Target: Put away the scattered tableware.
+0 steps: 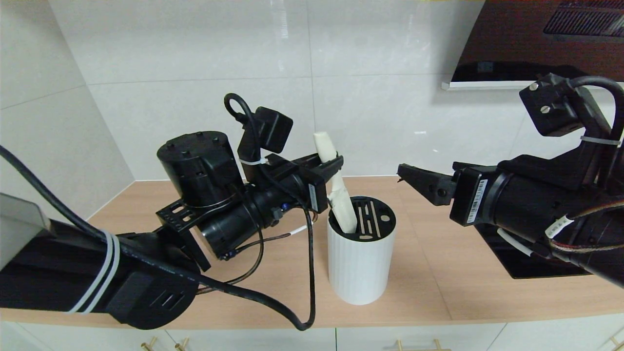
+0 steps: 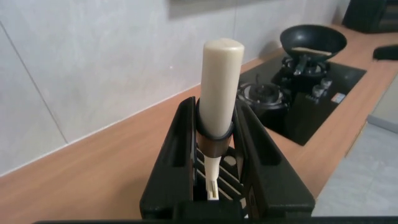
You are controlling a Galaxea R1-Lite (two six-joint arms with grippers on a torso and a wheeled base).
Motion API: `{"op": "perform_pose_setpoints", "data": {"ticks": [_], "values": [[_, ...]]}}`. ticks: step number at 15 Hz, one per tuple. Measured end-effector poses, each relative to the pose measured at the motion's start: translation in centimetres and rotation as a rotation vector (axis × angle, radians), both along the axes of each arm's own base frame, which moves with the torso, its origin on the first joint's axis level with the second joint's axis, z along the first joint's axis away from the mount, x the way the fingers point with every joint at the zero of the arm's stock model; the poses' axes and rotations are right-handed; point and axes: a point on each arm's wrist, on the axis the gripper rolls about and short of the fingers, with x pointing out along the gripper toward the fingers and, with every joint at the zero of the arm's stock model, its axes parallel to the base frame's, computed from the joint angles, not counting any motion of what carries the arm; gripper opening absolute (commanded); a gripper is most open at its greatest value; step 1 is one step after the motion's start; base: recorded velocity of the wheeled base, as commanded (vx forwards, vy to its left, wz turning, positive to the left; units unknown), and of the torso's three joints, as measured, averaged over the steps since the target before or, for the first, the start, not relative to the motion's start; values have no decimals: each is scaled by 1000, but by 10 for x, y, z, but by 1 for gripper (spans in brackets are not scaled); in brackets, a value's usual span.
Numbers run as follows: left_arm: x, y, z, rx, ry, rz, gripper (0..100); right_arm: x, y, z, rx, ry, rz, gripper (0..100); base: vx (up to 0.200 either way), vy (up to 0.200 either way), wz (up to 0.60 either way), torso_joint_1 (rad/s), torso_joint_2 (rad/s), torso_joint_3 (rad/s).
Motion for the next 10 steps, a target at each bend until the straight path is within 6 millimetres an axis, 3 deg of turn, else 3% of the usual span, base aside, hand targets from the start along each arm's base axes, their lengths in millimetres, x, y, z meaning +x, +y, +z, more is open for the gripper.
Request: {"op": "perform_pose_setpoints", "data": {"ticks": [10], "values": [[4, -19, -28, 60, 45, -19, 0, 1, 1, -2, -6, 5, -1, 100, 0, 0, 0, 0, 0, 0]]}}
